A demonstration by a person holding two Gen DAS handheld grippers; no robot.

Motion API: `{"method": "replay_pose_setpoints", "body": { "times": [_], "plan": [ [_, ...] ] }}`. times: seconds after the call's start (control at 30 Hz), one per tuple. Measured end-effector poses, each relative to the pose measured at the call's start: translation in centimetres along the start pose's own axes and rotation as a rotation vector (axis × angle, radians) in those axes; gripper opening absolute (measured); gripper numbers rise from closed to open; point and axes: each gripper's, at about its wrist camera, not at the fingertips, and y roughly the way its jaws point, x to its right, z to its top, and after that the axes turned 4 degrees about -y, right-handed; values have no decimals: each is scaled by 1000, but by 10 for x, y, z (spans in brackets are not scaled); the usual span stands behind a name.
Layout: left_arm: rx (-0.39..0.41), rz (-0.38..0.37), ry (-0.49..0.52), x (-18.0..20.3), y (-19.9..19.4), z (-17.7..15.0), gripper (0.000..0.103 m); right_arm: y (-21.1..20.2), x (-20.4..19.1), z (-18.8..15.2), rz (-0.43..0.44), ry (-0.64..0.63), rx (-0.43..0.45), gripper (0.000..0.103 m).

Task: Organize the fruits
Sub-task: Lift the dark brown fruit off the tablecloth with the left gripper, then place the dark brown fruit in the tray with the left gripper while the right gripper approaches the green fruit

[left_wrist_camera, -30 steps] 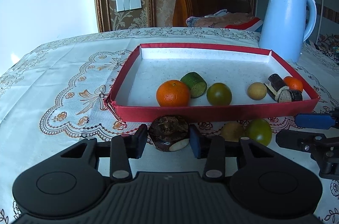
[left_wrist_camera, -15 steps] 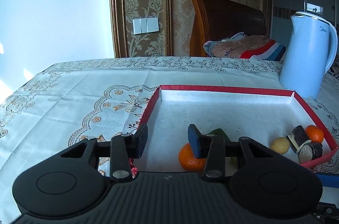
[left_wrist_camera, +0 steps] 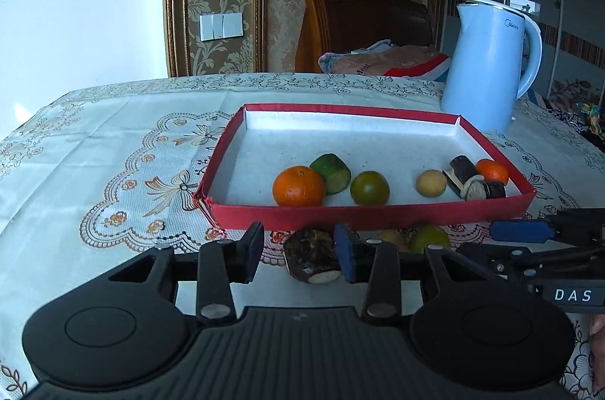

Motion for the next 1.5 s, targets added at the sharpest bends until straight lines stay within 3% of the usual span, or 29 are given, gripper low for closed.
{"method": "replay_pose_setpoints", "body": {
  "times": [0.27, 0.37, 0.43, 0.57, 0.73, 0.8, 0.93, 1.23, 1.5],
  "plan": [
    [-95, 18, 10, 10, 27, -10, 42, 1, 0, 0, -9, -1, -7, 55],
    [-105, 37, 15, 13, 33, -7, 56, 1, 0, 0, -12, -1, -10, 58],
    [-102, 58, 21, 16, 36, -7, 61, 1, -1, 0, -18, -3, -3, 74],
    [-101, 81, 10, 14, 39, -5, 72, -1, -1, 0, -23, -6, 4, 76],
    [-86, 85, -2, 11, 38, -3, 70, -1, -1, 0, -25, -6, 1, 76],
    [-85, 72, -4, 11, 36, -3, 52, 0, -1, 0, -26, -6, -1, 76],
    [-80, 60, -6, 11, 32, -4, 41, 0, -1, 0, -28, -6, -4, 76],
    [1, 85, -22, 6, 13, 10, 40, 0, -1, 0, -28, -6, -4, 76],
    [54, 162, -25, -3, 35, 47, 40, 0, -1, 0, -30, -7, -3, 76]
  ]
}}
